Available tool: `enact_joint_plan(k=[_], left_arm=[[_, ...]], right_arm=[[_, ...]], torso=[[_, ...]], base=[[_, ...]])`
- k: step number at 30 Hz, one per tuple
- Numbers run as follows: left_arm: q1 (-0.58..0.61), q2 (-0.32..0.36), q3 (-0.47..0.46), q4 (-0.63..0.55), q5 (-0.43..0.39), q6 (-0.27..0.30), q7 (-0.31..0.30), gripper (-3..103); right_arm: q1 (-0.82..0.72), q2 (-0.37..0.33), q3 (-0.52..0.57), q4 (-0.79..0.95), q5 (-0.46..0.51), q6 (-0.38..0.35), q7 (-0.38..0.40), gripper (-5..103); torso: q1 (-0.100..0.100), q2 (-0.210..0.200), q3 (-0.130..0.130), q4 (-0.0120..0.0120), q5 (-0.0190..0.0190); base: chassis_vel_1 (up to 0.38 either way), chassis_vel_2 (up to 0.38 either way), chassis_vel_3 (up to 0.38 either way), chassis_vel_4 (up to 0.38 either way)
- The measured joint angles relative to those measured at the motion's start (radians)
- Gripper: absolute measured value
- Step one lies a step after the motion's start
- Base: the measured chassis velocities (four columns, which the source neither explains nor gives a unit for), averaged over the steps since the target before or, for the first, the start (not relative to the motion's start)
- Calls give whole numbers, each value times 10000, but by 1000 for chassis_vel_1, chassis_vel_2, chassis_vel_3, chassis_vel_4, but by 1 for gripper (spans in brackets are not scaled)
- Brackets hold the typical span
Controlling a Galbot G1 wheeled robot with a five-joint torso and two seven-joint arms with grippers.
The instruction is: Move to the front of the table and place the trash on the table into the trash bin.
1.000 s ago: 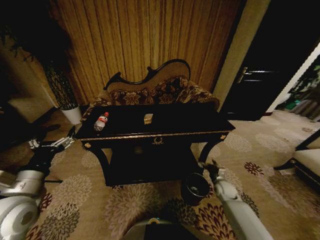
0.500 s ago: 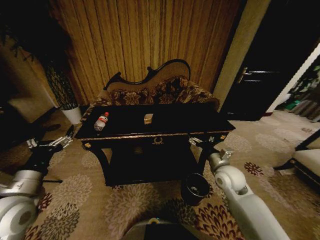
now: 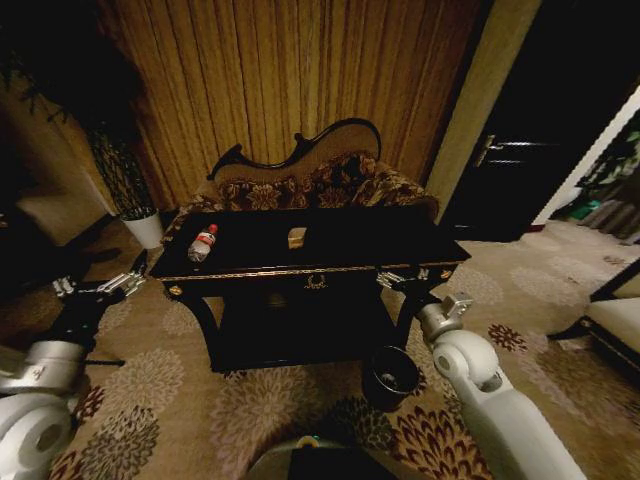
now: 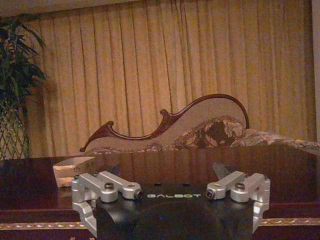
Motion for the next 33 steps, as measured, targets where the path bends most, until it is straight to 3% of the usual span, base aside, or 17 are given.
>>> enact_joint_plan(k=[11,25,33], left_arm=[[24,-29,20,-39,36,15,22,100],[29,-46,-8,3,38,-20,29,100],[56,-40,-16,-21,30,-31,28,100]], right_arm=[[-32,-101,21,4,-21,40,-18,100],[-65,-221,-57,-71,-73,288,-25,100],[-181,-400,-82,-24,-56,278,-22,100]], torso=[[-2,1,-1,0,0],[11,-4,4,0,0],[-5,-1,-3,0,-1]], base=[[-130,114,123,-110],[-242,237,231,-254],[-23,47,28,-39]])
